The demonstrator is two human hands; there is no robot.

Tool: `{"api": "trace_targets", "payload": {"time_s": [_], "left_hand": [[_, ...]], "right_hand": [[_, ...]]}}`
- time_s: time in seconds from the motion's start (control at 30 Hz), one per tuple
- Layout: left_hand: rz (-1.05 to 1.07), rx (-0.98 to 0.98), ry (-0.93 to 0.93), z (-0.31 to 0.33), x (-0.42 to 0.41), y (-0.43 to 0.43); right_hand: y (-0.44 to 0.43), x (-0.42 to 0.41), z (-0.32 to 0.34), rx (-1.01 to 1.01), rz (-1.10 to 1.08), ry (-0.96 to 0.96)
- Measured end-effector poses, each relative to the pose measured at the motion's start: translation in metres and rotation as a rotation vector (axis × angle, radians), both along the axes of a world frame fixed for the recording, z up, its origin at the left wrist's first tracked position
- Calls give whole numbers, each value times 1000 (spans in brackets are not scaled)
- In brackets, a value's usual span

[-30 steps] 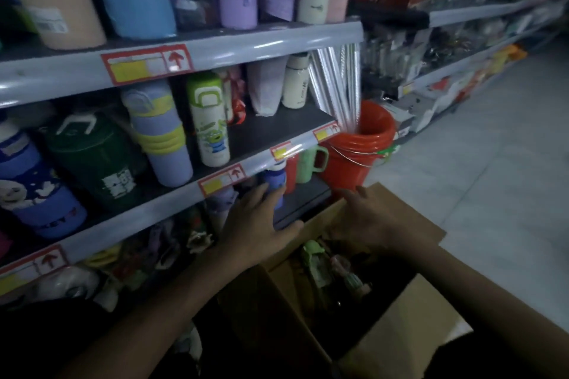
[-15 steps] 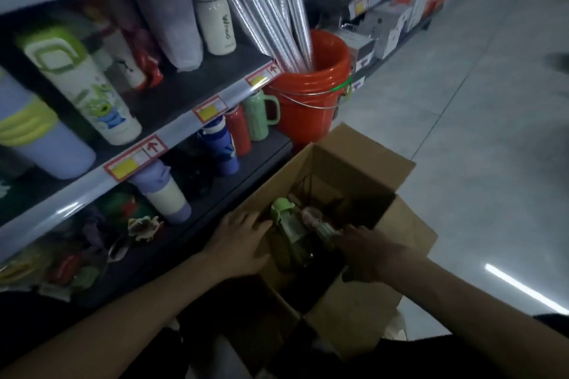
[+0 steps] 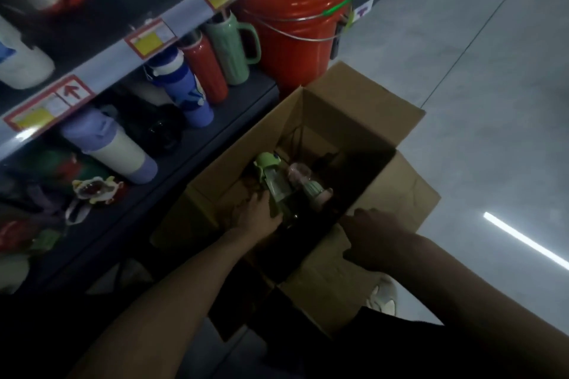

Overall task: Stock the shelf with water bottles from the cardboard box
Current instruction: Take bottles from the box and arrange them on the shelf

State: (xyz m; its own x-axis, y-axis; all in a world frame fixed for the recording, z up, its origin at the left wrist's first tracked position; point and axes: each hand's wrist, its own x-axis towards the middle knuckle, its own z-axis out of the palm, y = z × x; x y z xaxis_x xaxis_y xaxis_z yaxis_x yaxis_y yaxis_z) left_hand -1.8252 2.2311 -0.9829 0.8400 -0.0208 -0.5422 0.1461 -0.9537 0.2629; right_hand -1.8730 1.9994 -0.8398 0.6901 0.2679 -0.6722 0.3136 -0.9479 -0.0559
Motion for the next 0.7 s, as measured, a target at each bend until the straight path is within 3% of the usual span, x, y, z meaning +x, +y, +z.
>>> {"api": "trace_targets", "payload": {"time_s": [0.2,0.43,0.57,0.7], "left_hand": [[260,-107,-25,-45,9,-39],[395,-142,-194,-93,3,-57],[622,-303,-127,-143,17,-47],[840,-372,16,-102,23,-56]], "right_hand": [[-2,13,-3,84,-34,7],[6,18,3,112,-30,-49],[7,15,6,95,13,-48],[9,15,7,78,15,-56]]}}
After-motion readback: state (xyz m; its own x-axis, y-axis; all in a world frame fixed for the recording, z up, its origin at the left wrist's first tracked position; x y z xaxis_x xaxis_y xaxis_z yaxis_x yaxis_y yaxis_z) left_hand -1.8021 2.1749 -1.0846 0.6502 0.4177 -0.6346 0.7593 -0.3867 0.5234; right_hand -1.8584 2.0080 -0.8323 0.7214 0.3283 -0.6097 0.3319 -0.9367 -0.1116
